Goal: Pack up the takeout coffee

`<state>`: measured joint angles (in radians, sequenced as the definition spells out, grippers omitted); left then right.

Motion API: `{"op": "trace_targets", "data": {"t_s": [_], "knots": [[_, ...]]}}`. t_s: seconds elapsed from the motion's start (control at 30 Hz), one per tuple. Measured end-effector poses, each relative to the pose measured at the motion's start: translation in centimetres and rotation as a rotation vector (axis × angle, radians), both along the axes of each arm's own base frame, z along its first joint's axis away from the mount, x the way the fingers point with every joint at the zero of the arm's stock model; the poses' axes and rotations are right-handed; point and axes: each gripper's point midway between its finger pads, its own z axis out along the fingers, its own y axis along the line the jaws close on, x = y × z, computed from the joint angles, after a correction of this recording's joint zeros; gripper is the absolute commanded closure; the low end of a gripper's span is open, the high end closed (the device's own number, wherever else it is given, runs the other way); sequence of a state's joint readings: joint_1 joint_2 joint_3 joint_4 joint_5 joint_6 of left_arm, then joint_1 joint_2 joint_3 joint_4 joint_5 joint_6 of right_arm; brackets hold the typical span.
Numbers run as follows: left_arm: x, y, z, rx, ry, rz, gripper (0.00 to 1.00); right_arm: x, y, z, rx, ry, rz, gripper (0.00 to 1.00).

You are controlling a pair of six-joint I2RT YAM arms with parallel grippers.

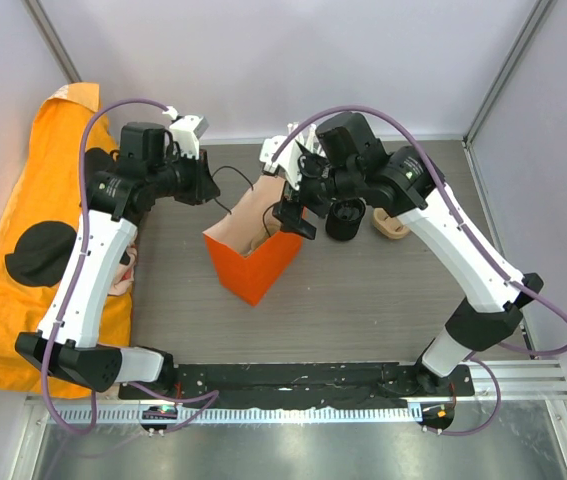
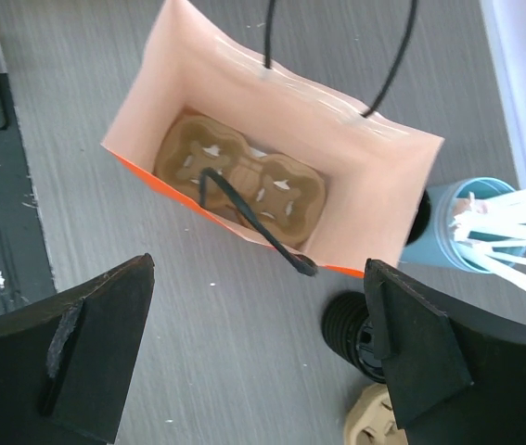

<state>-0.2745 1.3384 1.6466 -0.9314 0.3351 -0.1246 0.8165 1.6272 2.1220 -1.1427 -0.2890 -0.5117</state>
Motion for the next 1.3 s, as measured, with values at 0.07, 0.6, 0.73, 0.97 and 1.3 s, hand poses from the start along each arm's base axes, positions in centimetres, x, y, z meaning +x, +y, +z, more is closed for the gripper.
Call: {"op": "trace_targets", "data": {"t_s": [0.07, 0.6, 0.73, 0.97, 1.3], "knots": [[0.0, 0.0, 0.0, -0.001, 0.0, -0.002, 0.9, 0.5, -0.3, 0.1, -0.003, -0.016, -0.006, 0.01], [-0.1, -0.1, 0.1, -0.004, 0.0, -0.006, 0.89, 3.4, -1.6, 0.9, -0.038, -0.148, -0.012, 0.06], [-0.1, -0.1, 0.1, -0.005, 0.0, -0.006, 0.89, 4.0, -1.2, 0.4, -0.038, -0.144, 0.007, 0.16], [-0.1, -0.1, 0.1, -0.005, 0.0, -0.007, 0.89, 4.5, -0.5, -0.8, -0.021, -0.094, 0.057, 0.4], [-0.2, -0.2, 0.1, -0.008, -0.001, -0.019, 0.89, 3.3, 0.3, -1.0, 0.021, -0.045, 0.137, 0.69]]}}
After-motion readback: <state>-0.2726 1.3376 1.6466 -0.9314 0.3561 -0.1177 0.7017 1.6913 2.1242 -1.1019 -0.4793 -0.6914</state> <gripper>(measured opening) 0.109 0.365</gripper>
